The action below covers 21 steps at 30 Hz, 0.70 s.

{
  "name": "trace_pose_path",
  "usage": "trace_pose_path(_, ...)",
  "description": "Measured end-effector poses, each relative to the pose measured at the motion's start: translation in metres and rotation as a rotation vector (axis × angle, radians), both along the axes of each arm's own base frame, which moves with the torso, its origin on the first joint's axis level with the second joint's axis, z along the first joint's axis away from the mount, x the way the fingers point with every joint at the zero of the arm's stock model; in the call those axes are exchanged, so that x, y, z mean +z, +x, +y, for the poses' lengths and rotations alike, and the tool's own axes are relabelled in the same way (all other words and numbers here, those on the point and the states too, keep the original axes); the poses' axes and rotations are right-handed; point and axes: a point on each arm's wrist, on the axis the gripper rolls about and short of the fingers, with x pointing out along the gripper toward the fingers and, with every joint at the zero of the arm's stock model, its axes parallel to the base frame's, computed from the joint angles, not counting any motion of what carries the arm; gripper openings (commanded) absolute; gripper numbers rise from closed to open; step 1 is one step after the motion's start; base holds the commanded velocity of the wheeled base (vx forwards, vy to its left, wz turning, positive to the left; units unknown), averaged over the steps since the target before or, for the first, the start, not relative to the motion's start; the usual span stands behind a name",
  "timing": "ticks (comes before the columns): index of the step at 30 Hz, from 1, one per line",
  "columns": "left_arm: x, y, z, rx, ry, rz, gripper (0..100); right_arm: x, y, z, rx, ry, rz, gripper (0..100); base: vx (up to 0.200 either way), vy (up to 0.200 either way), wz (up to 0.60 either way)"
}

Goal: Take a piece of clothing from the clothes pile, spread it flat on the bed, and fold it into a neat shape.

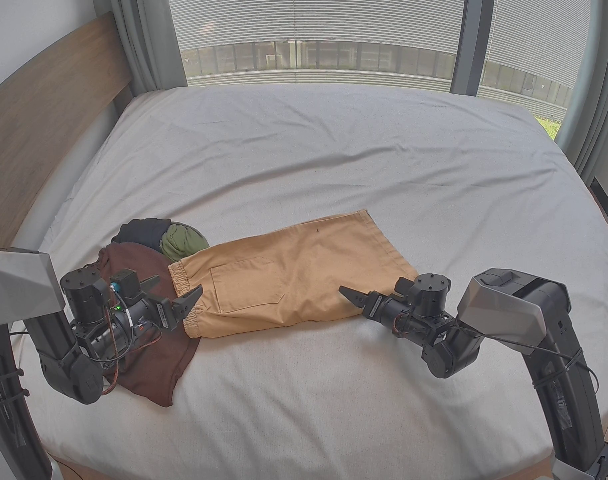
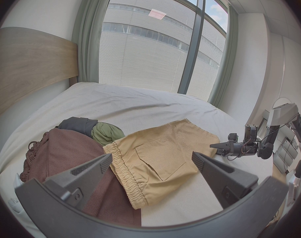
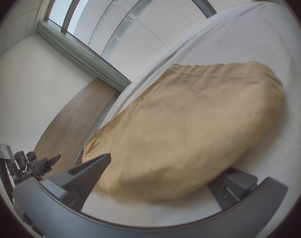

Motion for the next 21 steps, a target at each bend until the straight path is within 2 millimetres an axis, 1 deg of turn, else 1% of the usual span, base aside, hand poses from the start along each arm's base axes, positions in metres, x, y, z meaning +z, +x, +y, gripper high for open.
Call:
trace_pose_path(7,0.0,0.0,0.001,0.002,0.0,0.0,100,-0.003,0.014,0.007,-0.019,0.007,-0.025,100,0.0,0.0,0.0)
trace_pose_path(16,-0.001,0.001,0.001,0.003,0.0,0.003,100,-0.007,0.017,0.009,-0.032,0.013,-0.014,100,0.0,0.0,0.0)
trace_pose_path(17,-0.001,0.001,0.001,0.003,-0.001,0.004,100,-0.007,0.017,0.009,-0.037,0.011,-0.012,0,0.0,0.0,0.0)
trace_pose_path(21,-0.003,0.0,0.0,0.001,-0.012,0.013,100,-0.011,0.016,0.007,-0.047,0.001,0.016,0,0.0,0.0,0.0)
